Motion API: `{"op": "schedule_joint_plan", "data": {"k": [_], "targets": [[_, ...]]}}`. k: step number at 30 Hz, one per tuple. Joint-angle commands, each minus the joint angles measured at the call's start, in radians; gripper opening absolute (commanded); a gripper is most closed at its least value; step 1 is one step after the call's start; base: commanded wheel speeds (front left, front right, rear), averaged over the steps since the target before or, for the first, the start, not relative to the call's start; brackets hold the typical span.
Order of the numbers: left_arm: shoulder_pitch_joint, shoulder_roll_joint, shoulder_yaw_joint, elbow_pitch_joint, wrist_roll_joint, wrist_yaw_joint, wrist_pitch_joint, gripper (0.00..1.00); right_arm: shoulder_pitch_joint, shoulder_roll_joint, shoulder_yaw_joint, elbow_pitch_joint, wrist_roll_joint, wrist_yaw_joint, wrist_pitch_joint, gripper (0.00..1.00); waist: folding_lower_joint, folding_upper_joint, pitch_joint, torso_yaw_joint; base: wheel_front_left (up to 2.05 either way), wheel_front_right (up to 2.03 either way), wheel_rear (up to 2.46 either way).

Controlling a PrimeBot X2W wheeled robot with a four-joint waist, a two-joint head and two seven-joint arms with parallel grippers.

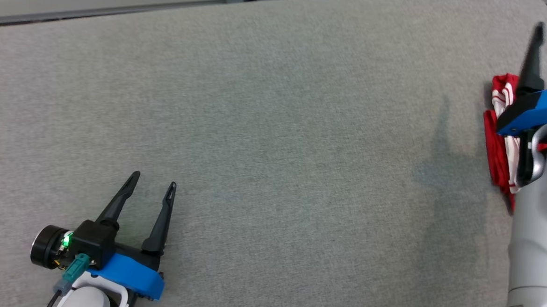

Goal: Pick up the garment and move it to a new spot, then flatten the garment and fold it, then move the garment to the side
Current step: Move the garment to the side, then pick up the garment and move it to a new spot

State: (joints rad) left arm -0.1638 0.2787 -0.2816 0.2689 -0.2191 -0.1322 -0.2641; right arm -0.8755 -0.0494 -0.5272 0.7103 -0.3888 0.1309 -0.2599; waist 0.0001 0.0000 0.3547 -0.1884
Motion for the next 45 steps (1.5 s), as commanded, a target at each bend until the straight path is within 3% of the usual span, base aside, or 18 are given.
{"op": "schedule_joint_plan", "data": {"k": [1, 7, 15, 31, 45], "targets": [[0.002, -0.010, 0.023, 0.010, 0.006, 0.003, 0.000, 1.00, 0.028, -0.003, 0.062, -0.019, 0.075, 0.000, -0.006, 1.00, -0.0001, 0.0000, -0.017, 0.012, 0.00, 0.00, 0.00], [0.014, -0.058, 0.114, 0.043, 0.018, 0.003, 0.000, 1.00, 0.209, -0.003, 0.269, -0.117, 0.318, 0.000, -0.006, 1.00, -0.0001, 0.0000, -0.079, 0.066, 0.00, 0.00, 0.00], [0.041, -0.115, 0.219, 0.097, 0.045, 0.003, 0.000, 1.00, 0.461, -0.003, 0.438, -0.146, 0.432, 0.000, -0.006, 1.00, -0.0001, 0.0000, -0.167, 0.136, 0.00, 0.00, 0.00], [0.165, -0.196, 0.286, 0.138, 0.101, 0.003, 0.000, 1.00, 0.711, -0.003, 0.498, -0.211, 0.468, 0.000, -0.006, 1.00, -0.0001, 0.0000, -0.324, 0.169, 0.00, 0.00, 0.00], [0.192, -0.219, 0.287, 0.134, 0.117, 0.003, 0.000, 1.00, 0.741, -0.003, 0.514, -0.211, 0.487, 0.000, -0.007, 1.00, -0.0001, 0.0000, -0.351, 0.178, 0.00, 0.00, 0.00]]}}
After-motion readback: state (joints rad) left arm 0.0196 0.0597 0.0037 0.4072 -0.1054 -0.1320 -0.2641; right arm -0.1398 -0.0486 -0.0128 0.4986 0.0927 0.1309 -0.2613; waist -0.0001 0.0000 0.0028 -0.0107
